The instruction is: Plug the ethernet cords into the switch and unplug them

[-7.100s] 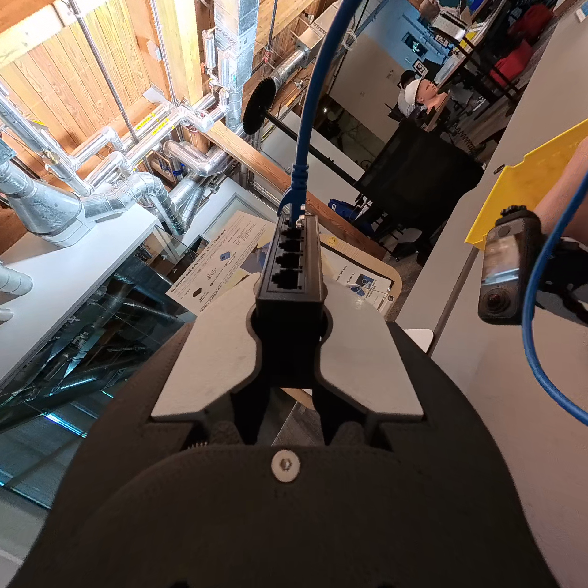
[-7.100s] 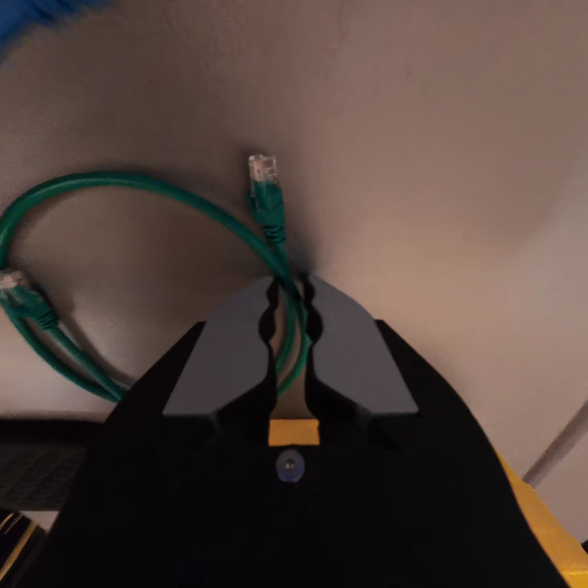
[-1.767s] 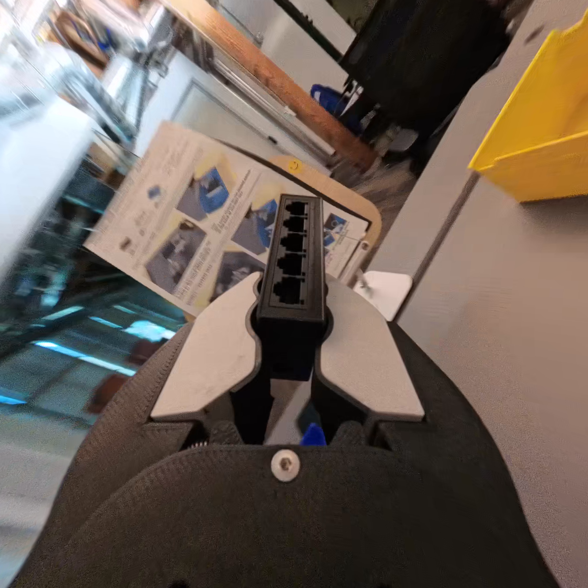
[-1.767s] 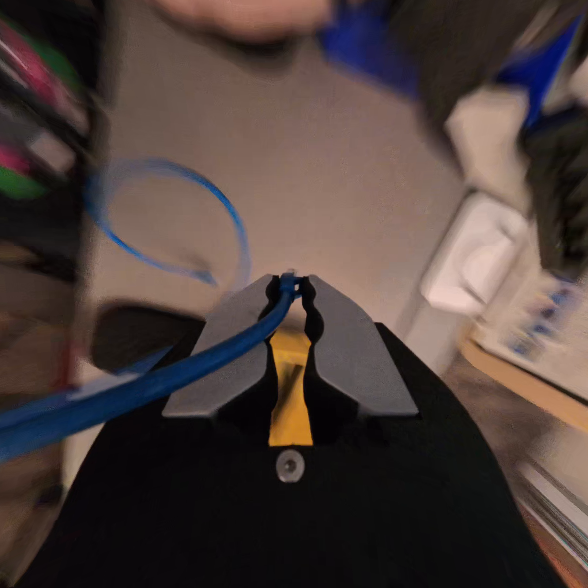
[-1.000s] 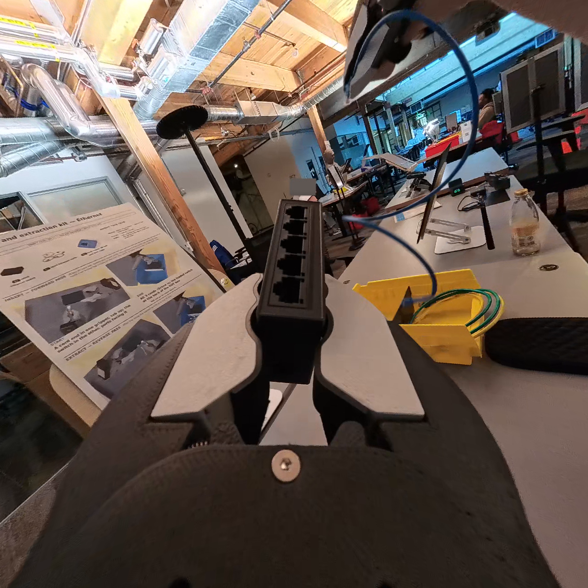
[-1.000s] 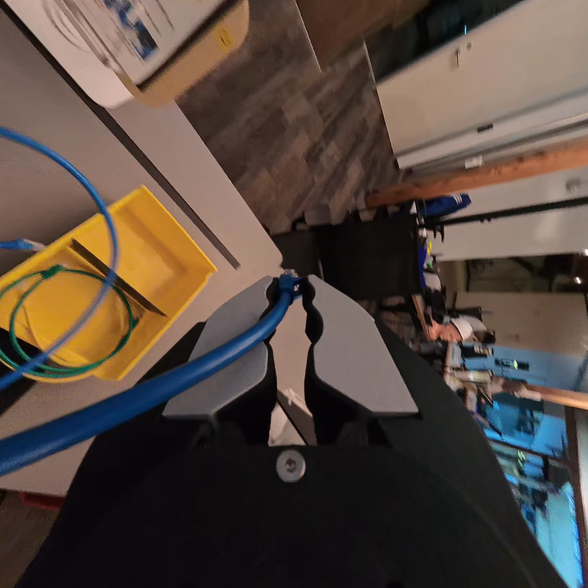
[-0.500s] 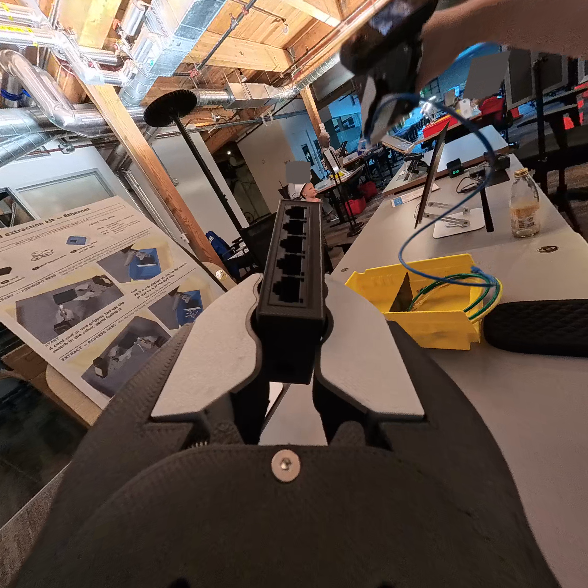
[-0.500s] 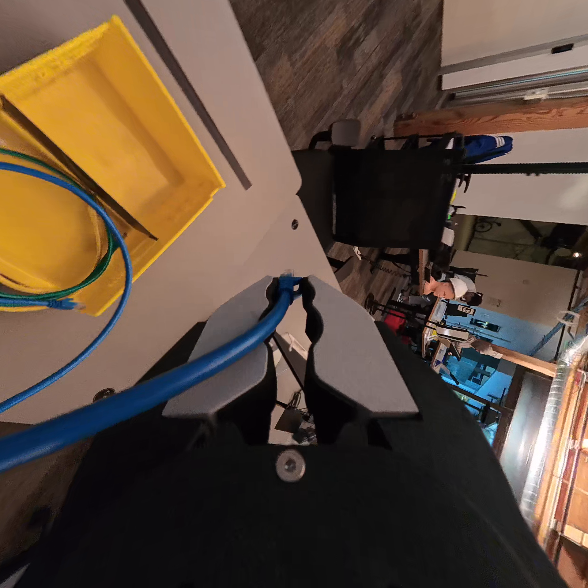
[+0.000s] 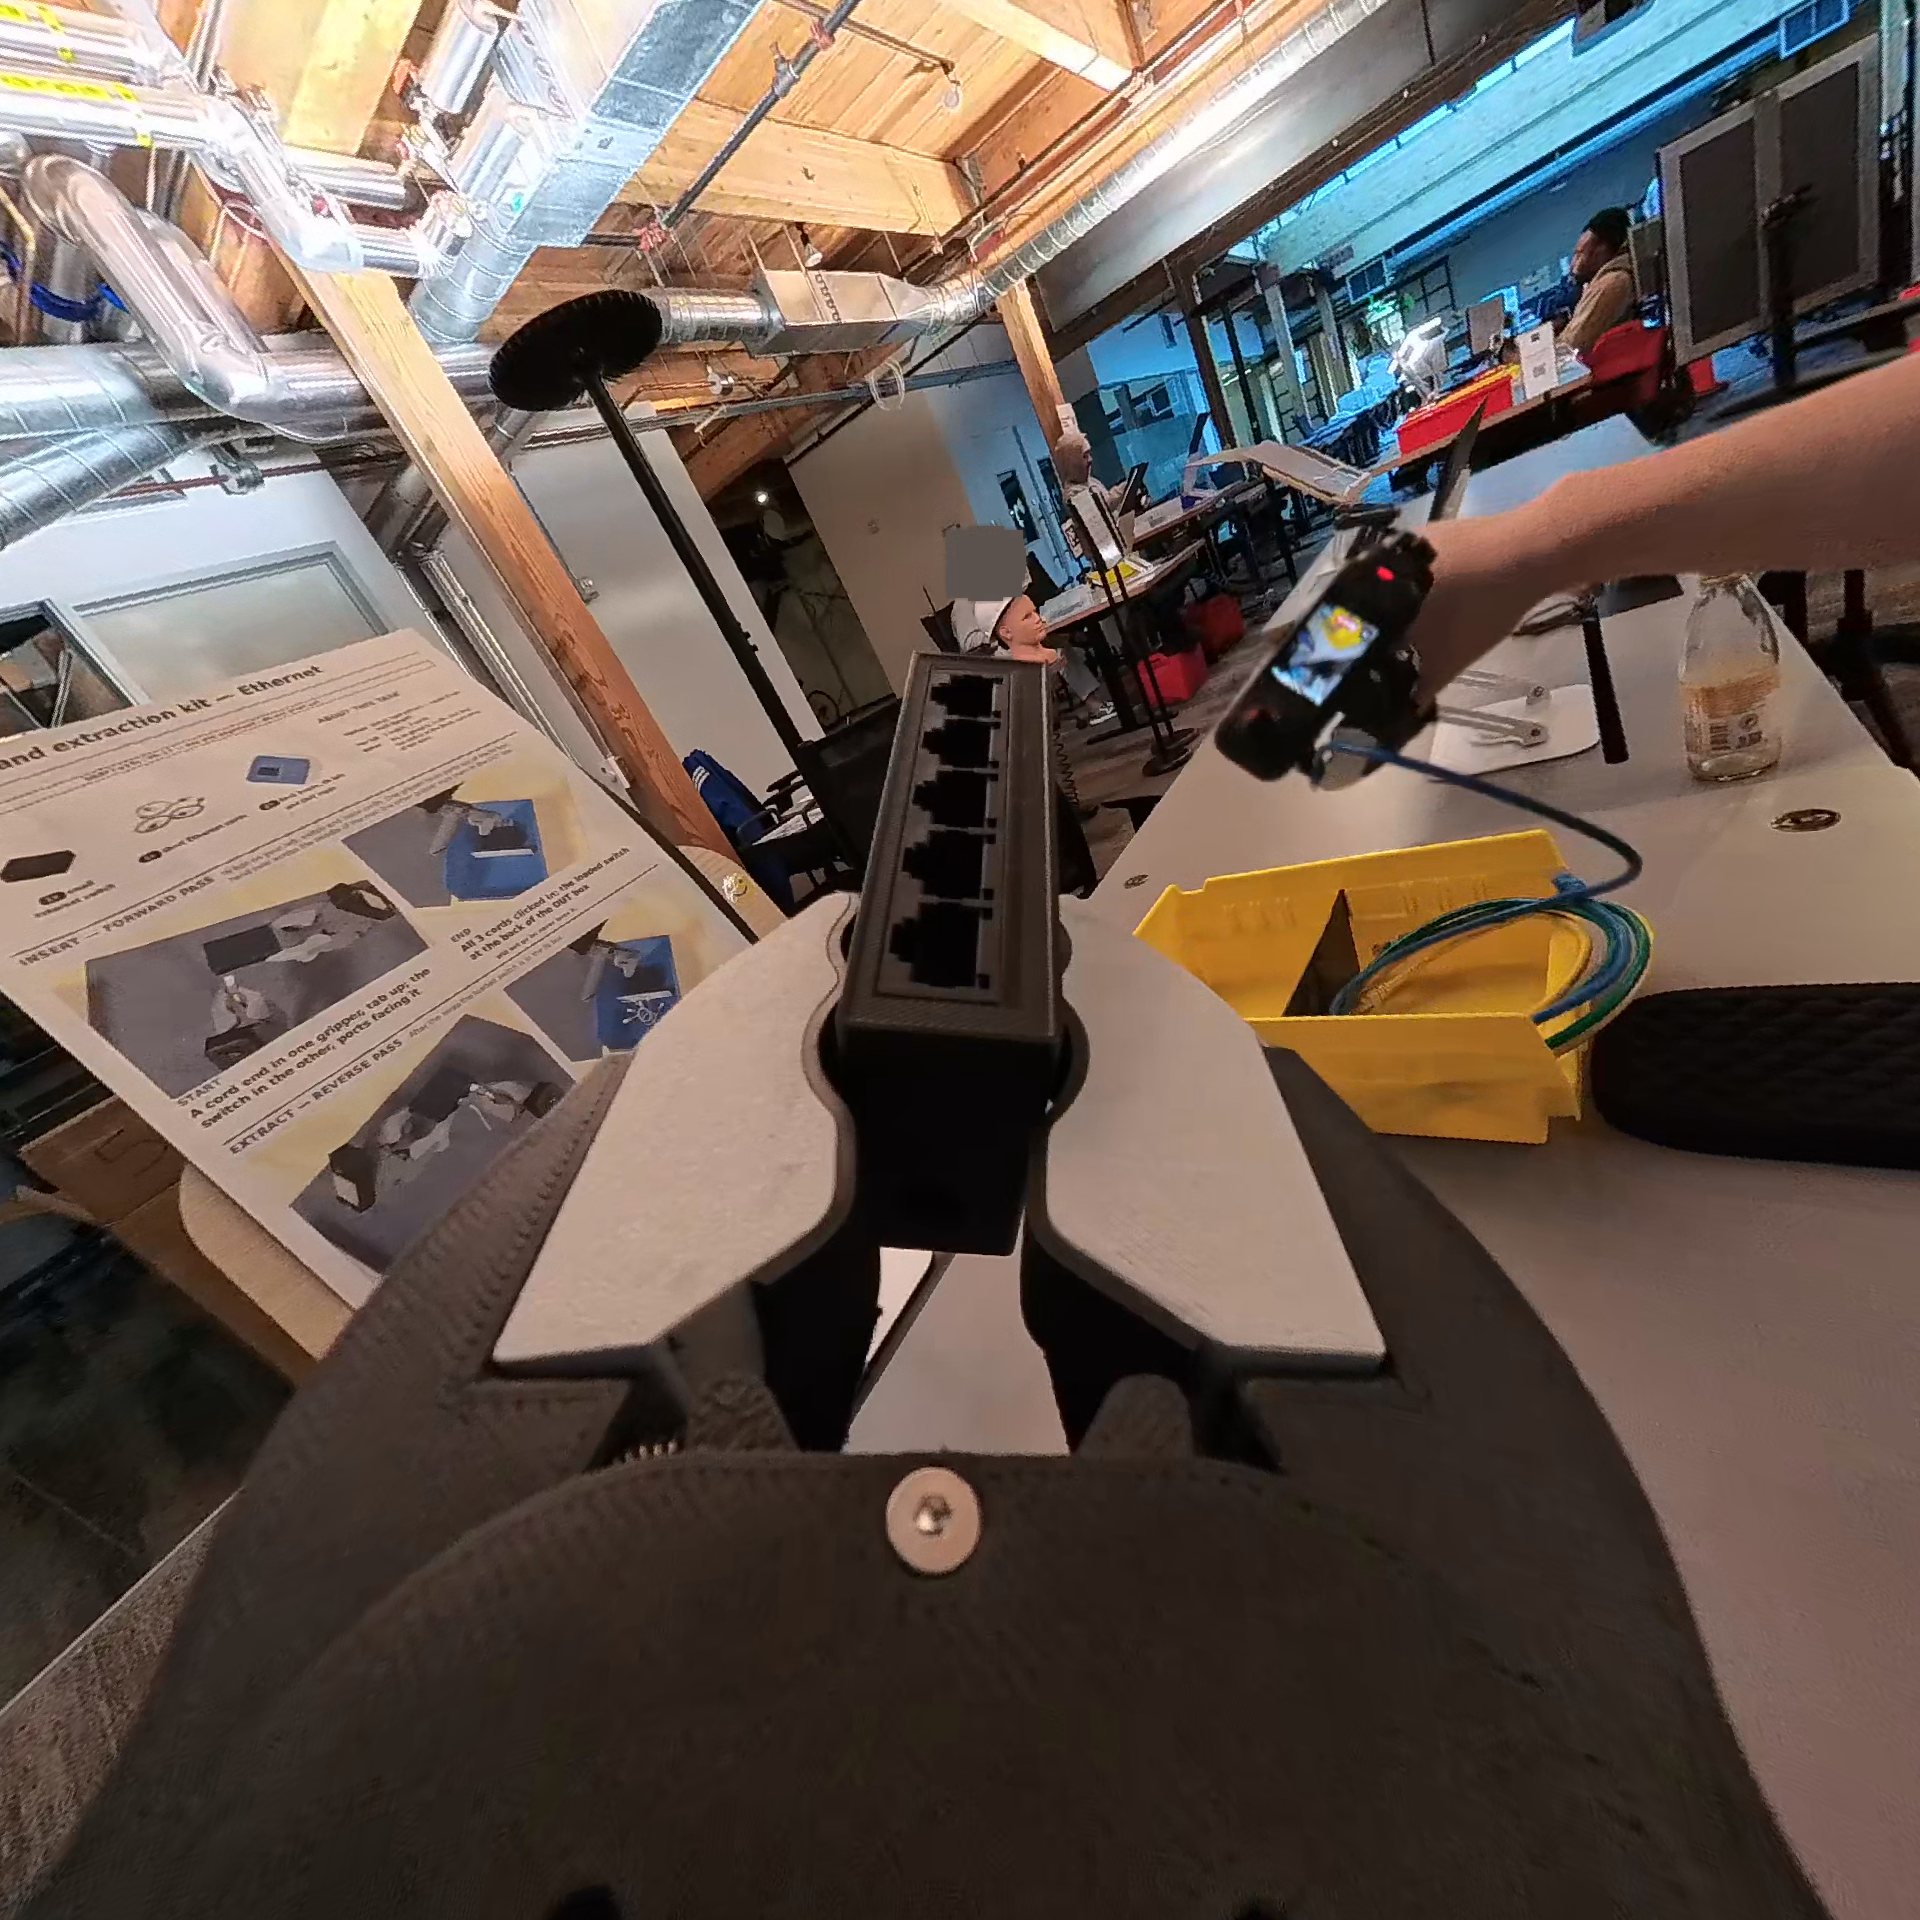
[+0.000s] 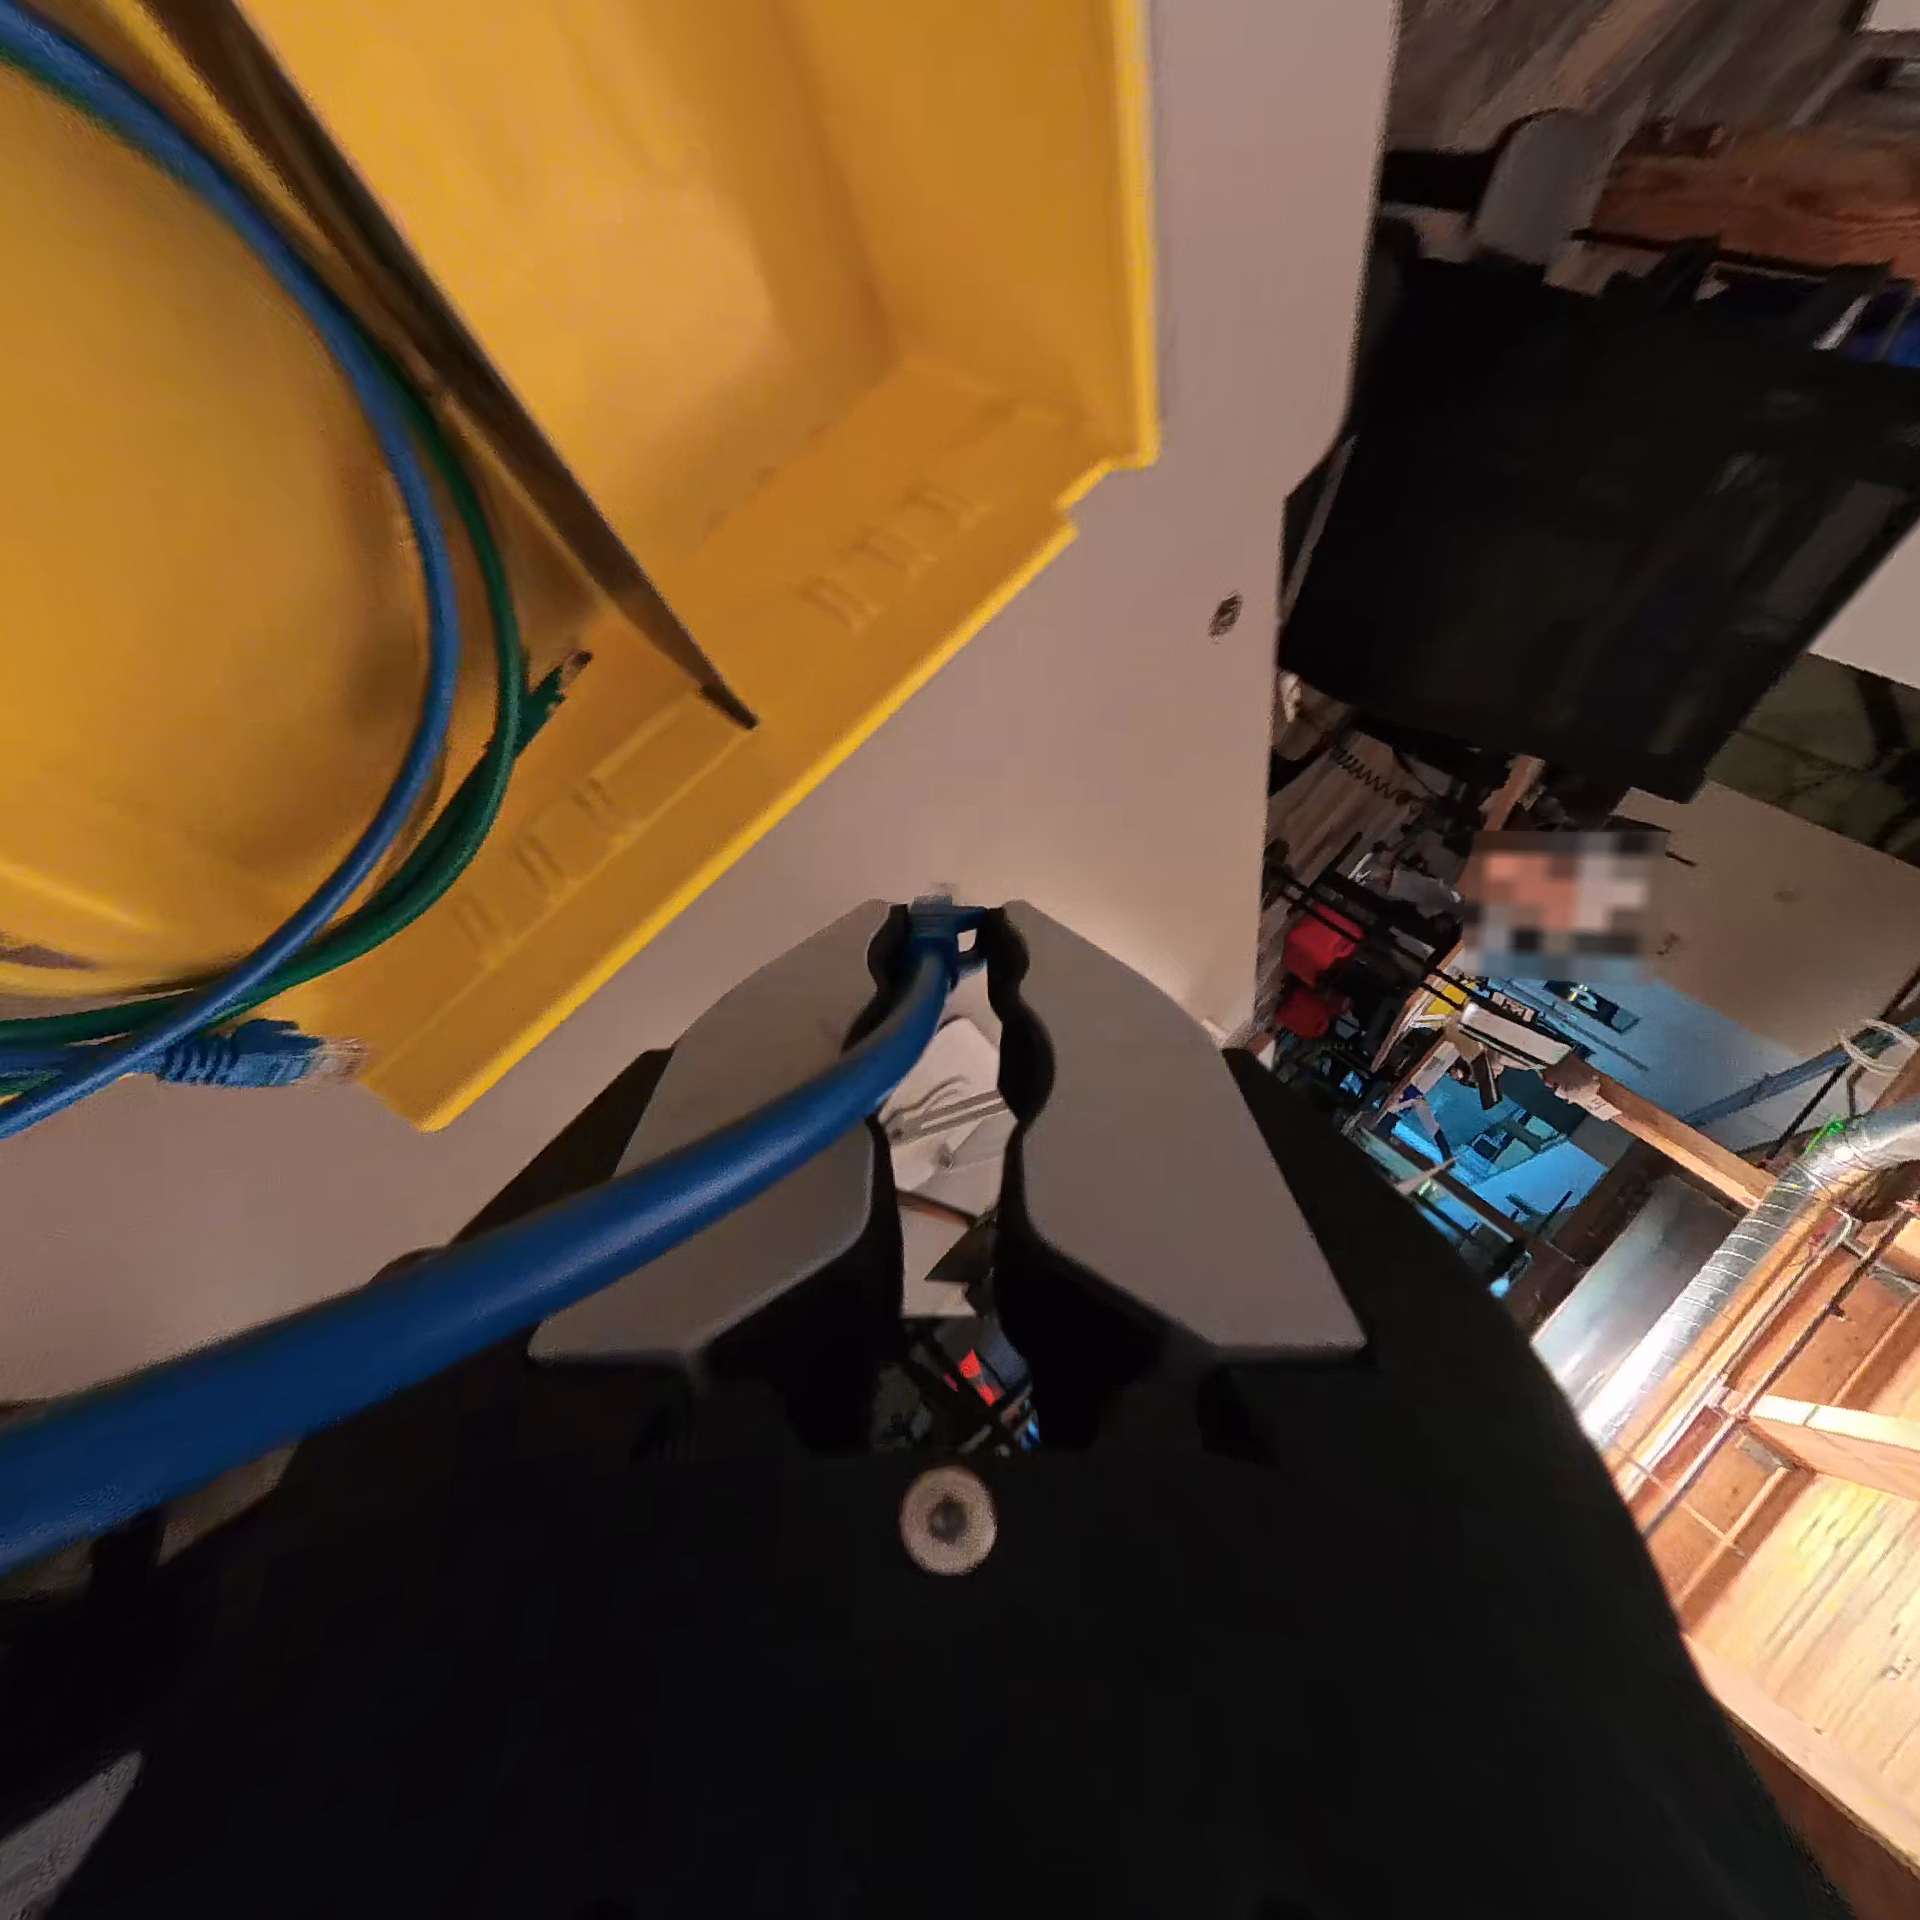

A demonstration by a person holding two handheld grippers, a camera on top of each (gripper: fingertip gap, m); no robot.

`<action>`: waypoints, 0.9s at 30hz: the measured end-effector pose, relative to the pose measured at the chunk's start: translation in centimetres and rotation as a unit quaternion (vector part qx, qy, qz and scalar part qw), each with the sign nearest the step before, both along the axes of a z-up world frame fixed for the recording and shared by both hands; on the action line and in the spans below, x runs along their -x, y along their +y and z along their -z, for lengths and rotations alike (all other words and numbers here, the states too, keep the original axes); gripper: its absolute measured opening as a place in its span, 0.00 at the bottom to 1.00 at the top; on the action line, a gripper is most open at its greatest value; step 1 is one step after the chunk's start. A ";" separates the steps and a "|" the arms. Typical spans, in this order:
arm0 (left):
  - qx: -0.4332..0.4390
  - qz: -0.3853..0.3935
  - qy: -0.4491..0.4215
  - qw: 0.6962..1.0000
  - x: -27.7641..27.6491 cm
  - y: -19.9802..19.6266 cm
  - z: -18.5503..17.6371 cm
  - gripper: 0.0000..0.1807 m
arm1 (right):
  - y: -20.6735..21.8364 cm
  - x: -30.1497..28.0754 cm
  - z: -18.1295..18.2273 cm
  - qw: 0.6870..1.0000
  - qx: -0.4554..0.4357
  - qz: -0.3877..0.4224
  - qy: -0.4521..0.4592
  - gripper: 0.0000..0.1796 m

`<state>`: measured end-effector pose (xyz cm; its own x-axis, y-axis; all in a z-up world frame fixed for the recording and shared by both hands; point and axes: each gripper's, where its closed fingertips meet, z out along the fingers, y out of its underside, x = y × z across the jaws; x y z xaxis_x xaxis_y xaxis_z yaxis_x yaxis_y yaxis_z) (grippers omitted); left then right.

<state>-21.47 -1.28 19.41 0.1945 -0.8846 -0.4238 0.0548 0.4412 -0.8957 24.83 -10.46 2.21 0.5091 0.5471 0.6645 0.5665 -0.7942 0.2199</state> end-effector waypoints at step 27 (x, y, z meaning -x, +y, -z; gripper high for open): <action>-0.089 0.028 0.102 0.990 -4.0 -2.2 3.5 0.16 | 3.5 16.4 -6.9 0.925 -0.247 -0.161 0.239 0.22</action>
<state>-17.50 -3.50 15.87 0.0420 -0.7991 -0.5997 -0.0909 0.5947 -0.7988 8.46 -6.96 9.07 0.6732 0.4113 0.6145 0.7298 -0.5036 -0.4624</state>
